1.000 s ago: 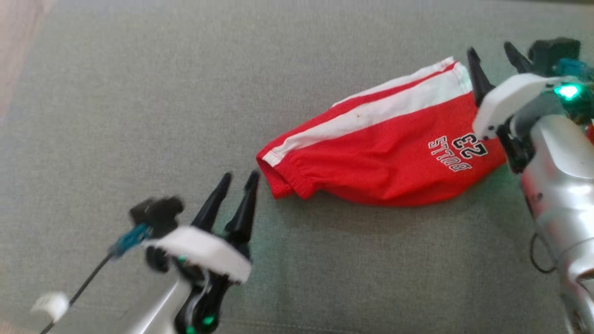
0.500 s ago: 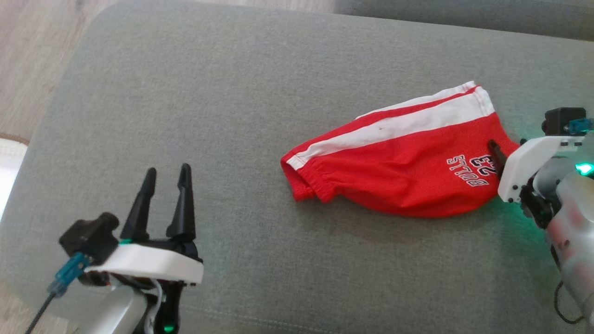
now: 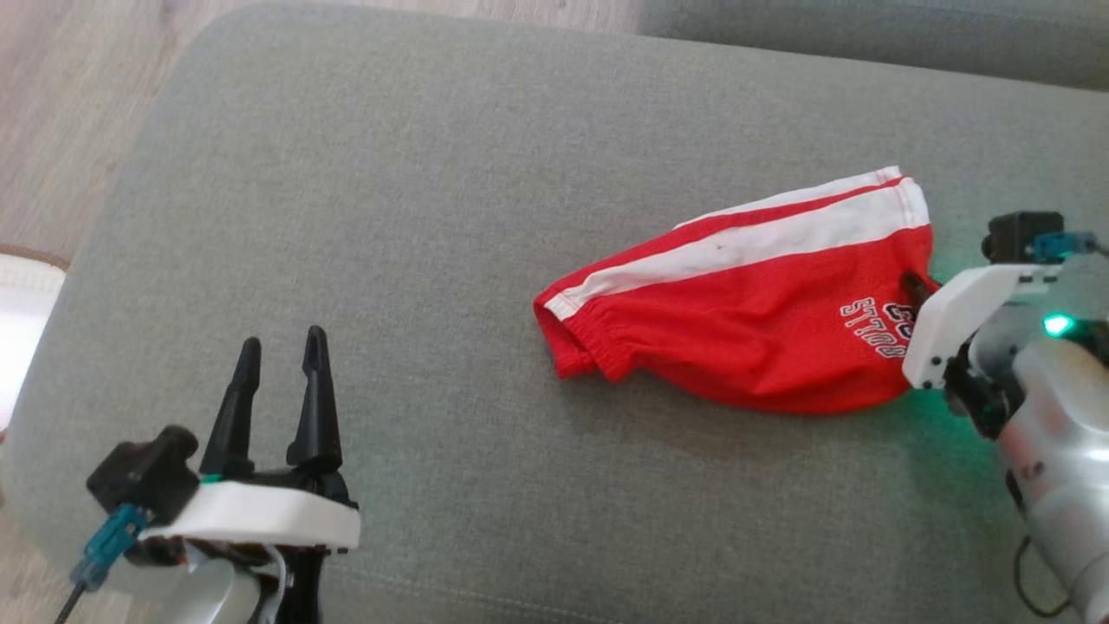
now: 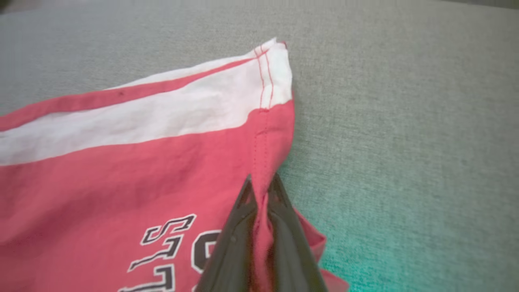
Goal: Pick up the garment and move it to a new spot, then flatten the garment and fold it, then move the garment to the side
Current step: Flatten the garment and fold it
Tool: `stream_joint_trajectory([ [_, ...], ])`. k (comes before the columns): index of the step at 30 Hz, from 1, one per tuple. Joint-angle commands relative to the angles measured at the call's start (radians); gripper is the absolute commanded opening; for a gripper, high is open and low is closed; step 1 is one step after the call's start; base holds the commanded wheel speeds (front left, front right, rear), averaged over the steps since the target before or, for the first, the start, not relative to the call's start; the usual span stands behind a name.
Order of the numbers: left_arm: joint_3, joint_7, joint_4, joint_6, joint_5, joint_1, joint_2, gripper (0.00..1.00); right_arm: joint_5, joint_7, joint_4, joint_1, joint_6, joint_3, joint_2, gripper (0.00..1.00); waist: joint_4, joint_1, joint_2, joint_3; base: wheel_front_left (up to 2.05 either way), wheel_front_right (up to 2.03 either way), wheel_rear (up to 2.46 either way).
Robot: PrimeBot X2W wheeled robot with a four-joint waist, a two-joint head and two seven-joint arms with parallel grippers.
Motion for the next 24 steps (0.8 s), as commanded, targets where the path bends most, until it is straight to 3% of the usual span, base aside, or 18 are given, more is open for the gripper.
stream_joint_trajectory([
  [1,0.045,-0.012,-0.033,0.008,0.013,-0.015,0.034,1.00,0.004,-0.037,-0.014,0.005,0.007,0.016,0.010,0.00,-0.011,0.0000,-0.0001,-0.014,0.00,0.00,0.00],
  [15,0.033,-0.023,-0.061,0.015,0.020,0.060,0.043,1.00,0.051,-0.267,-0.071,0.151,0.007,-0.011,0.090,0.00,-0.176,0.0000,-0.0001,-0.135,0.00,0.00,0.00],
  [24,0.039,-0.028,-0.084,0.027,0.028,0.078,0.049,1.00,0.039,-0.314,-0.119,0.250,0.007,-0.068,0.115,0.00,-0.233,0.0000,-0.0001,-0.140,0.00,0.00,0.00],
])
